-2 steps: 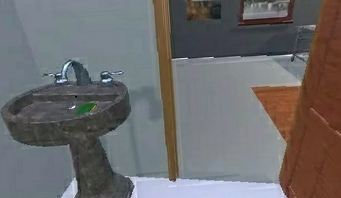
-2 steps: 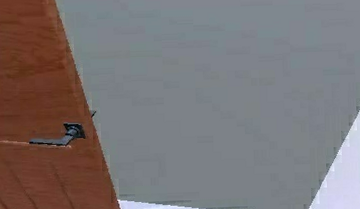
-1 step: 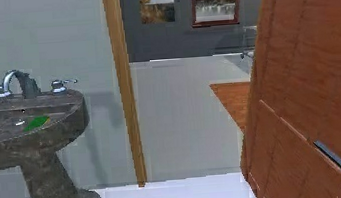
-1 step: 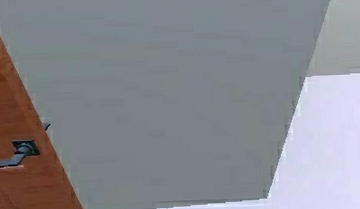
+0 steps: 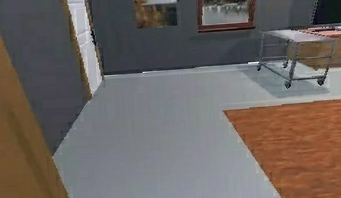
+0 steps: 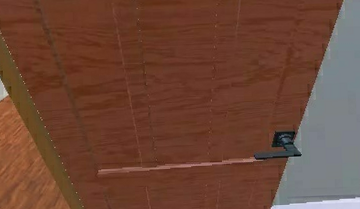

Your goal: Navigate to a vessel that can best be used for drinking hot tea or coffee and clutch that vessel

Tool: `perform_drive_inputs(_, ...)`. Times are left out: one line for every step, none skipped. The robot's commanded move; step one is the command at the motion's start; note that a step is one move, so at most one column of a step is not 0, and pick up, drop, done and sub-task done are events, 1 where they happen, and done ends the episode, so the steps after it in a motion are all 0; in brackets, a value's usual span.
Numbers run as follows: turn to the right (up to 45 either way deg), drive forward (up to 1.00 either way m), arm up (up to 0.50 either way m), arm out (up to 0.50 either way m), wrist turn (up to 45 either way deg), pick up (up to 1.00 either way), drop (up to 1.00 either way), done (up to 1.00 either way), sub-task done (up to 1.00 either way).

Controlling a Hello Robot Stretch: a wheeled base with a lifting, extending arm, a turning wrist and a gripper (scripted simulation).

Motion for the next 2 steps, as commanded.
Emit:
perform_drive_inputs(6.0,0.00,0.00,0.00,0.0,0.00,0.00,0.00,0.00)
perform_drive_inputs(0.0,0.50,0.00,0.00,0.0,0.00,0.00,0.00,0.00)
